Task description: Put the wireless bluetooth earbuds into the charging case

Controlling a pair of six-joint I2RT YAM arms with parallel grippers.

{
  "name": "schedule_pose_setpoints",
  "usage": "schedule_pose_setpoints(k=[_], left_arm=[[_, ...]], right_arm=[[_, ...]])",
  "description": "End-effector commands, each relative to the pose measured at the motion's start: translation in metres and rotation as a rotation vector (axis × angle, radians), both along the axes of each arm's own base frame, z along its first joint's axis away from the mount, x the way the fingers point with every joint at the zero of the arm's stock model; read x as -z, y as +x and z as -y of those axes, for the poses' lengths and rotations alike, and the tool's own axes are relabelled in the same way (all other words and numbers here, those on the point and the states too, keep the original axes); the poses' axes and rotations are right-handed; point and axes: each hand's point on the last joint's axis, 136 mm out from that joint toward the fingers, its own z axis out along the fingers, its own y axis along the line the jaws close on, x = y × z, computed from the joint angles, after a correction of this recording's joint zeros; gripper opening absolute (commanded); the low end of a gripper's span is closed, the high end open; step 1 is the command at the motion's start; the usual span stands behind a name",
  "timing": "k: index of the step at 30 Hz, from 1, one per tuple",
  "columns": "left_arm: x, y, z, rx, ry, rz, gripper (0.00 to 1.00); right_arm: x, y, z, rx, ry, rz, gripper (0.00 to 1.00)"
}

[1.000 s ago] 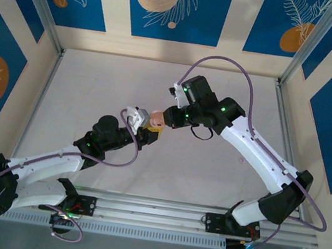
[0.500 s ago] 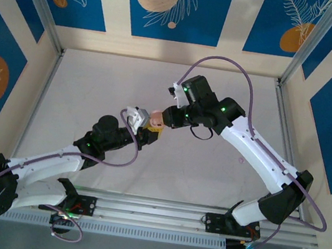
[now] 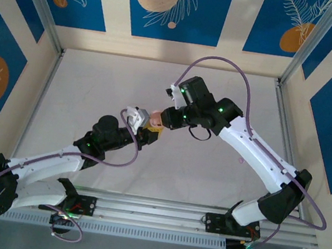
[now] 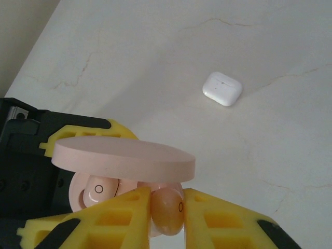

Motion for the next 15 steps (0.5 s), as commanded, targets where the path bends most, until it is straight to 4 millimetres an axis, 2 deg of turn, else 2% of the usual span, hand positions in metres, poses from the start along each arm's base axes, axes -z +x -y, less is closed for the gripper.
schedule_pose_setpoints(k=[1,9,15], left_arm=[[-0.034,-0.006,0.002,0.014,-0.083,0.070,0.26],[-0.035,-0.006,0.003,0.019,-0.098,0.069,0.26],[-0.038,-0.005,0.003,0.017,-0.107,0.074,0.26]], right_arm=[[0.006,0.000,0.005,0.000,-0.058,0.017,0.22],[0.004,-0.006,-0.004,-0.045,-0.053,0.033,0.22],[0.007,-0.008,-0.004,-0.060,-0.086,0.044,0.23]])
